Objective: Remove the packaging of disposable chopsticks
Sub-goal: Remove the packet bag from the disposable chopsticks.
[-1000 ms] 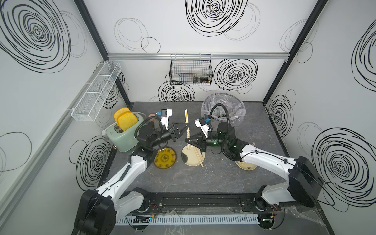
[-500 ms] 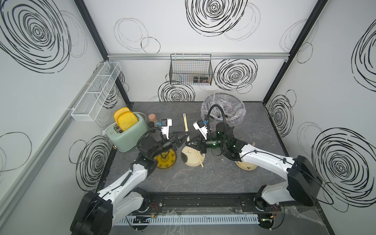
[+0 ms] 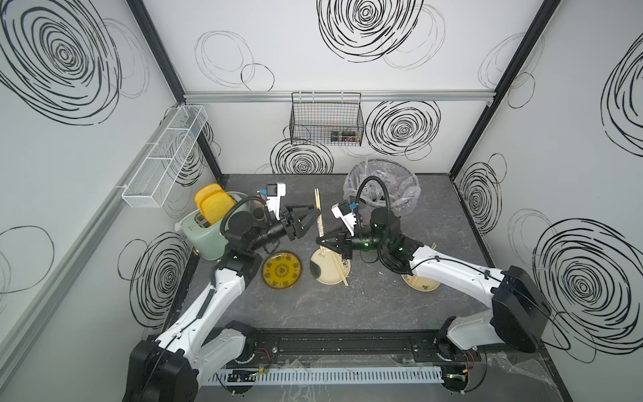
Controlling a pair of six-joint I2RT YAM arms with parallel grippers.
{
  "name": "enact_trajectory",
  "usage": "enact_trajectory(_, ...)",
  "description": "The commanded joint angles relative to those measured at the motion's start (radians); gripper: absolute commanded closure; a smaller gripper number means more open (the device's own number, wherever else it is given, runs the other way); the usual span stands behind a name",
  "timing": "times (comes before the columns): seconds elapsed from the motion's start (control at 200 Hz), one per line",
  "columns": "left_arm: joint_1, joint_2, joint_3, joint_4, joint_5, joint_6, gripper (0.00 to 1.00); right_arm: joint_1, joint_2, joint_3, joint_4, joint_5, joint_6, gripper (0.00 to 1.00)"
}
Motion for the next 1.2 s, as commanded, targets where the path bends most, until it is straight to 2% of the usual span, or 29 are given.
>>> enact_trajectory(0.0,0.009,0.045,0.079,-0.053,0.073,0.041,0.27,0.015,-0.025,-0.01,0.025,0.008,-0.02,1.0)
enact_trajectory(0.14,0.008,0.085,0.126,-0.119,0.062,0.081,0.32,0.019,-0.031,-0.002,0.014,0.013,-0.03,1.0)
enact_trajectory(0.22,0.007,0.095,0.13,-0.126,0.062,0.088,0.43,0.02,-0.033,0.001,0.008,0.013,-0.036,1.0)
enact_trajectory(0.37,0.013,0.086,0.123,-0.1,0.056,0.084,0.85,0.02,-0.03,-0.003,0.001,0.02,-0.037,1.0)
enact_trajectory(0.42,0.016,0.079,0.122,-0.087,0.049,0.08,0.95,0.017,-0.025,-0.004,-0.005,0.023,-0.036,1.0)
enact_trajectory(0.44,0.017,0.076,0.121,-0.084,0.047,0.08,1.0,0.019,-0.024,-0.004,-0.008,0.024,-0.033,0.96)
enact_trajectory(0.53,0.029,0.068,0.12,-0.068,0.036,0.077,1.0,0.017,-0.013,-0.013,-0.02,0.015,-0.023,0.79)
enact_trajectory(0.605,0.044,0.062,0.119,-0.056,0.036,0.068,1.0,0.017,-0.013,-0.034,-0.025,0.013,-0.013,0.75)
enact_trajectory(0.695,0.068,0.061,0.116,-0.039,0.038,0.052,1.0,0.017,-0.015,-0.073,-0.028,0.01,-0.008,0.79)
enact_trajectory(0.866,0.093,0.061,0.102,0.009,0.047,0.015,1.0,0.02,-0.026,-0.141,-0.034,0.017,0.004,1.0)
enact_trajectory(1.126,0.127,0.058,0.102,0.012,0.025,-0.008,1.0,0.047,-0.054,-0.241,-0.08,0.086,-0.002,1.0)
enact_trajectory(1.191,0.14,0.056,0.095,0.06,0.007,-0.023,1.0,0.058,-0.063,-0.281,-0.073,0.099,0.011,1.0)
